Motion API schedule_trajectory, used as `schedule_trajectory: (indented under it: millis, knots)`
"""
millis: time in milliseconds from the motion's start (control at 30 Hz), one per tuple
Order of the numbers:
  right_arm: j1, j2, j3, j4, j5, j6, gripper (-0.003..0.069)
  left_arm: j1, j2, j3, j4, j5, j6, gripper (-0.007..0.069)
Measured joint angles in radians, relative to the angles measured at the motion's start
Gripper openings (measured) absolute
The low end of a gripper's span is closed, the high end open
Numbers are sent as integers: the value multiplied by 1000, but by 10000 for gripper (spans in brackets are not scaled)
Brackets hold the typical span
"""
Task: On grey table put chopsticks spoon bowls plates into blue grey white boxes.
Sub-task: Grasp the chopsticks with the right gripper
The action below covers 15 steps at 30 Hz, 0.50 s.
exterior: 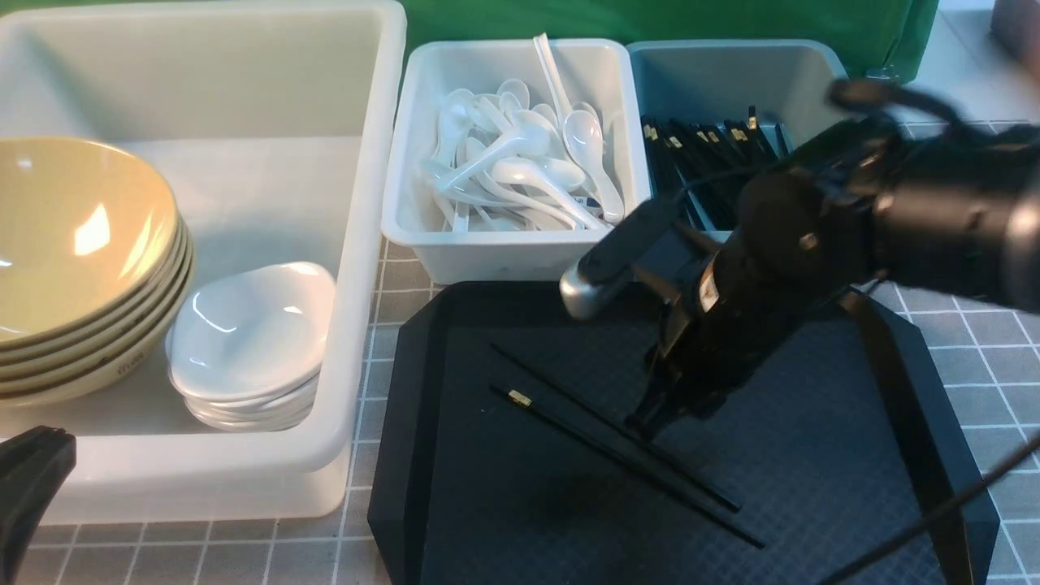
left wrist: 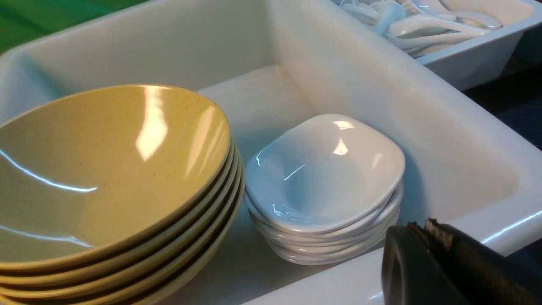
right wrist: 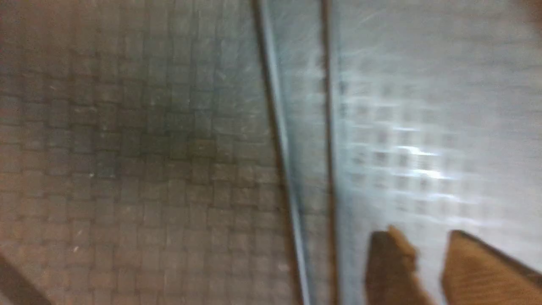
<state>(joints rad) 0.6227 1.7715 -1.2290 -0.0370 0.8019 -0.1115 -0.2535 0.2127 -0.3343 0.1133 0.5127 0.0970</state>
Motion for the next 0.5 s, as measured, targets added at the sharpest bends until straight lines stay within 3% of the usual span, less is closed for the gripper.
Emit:
schedule_trajectory:
  millis: [67, 200, 333, 500]
  knots:
    - [6, 40, 0, 14, -9, -4, 369, 0, 0, 0, 0, 0, 0, -8]
    - [14, 103, 0, 26, -21, -13, 474, 0, 0, 0, 0, 0, 0, -8]
    - [16, 142, -3, 54, -39, -14, 468, 0, 0, 0, 0, 0, 0, -8]
    - [18, 153, -10, 66, -54, -21, 360, 0, 0, 0, 0, 1, 0, -8]
